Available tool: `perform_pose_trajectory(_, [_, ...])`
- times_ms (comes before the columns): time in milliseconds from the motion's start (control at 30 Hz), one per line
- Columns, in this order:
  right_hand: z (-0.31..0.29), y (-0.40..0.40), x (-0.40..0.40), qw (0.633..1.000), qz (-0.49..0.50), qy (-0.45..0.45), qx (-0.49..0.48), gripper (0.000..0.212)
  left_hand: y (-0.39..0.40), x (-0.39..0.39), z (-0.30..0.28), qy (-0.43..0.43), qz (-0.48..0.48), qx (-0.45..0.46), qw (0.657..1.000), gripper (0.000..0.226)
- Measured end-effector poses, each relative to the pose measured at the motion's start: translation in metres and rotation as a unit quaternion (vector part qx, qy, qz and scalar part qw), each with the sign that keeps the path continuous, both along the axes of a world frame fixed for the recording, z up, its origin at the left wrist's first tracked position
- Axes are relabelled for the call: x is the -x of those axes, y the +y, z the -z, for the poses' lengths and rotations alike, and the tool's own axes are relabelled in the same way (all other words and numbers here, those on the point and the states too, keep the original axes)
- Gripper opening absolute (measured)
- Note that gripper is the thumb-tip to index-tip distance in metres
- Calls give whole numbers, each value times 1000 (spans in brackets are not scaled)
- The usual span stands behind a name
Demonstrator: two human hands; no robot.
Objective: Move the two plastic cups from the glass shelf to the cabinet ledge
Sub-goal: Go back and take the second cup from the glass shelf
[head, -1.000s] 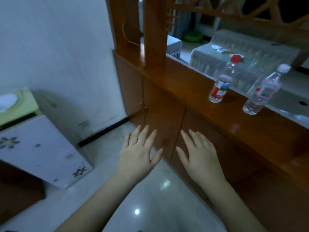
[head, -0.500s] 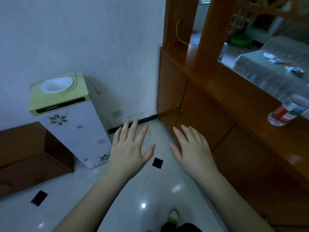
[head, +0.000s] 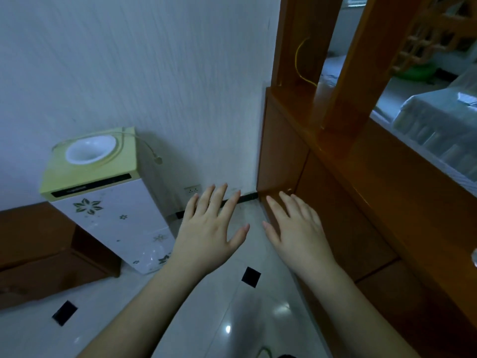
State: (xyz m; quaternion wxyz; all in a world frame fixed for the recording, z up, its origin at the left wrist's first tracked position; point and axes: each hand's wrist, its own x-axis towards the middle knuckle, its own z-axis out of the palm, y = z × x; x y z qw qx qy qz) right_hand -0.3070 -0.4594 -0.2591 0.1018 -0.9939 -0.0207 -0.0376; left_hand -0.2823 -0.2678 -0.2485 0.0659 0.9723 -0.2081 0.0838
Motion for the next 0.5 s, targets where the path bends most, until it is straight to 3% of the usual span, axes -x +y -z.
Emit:
perform_pose_trajectory(300, [-4,8,-96,1000,-4,-1,0,59,8,-94,-11,-5,-59,52,997,66])
perform_pose_trajectory(500, [-12,56,-180,1000,-5,-20,3,57,44,-172,-8,-18,-42,56,997,64])
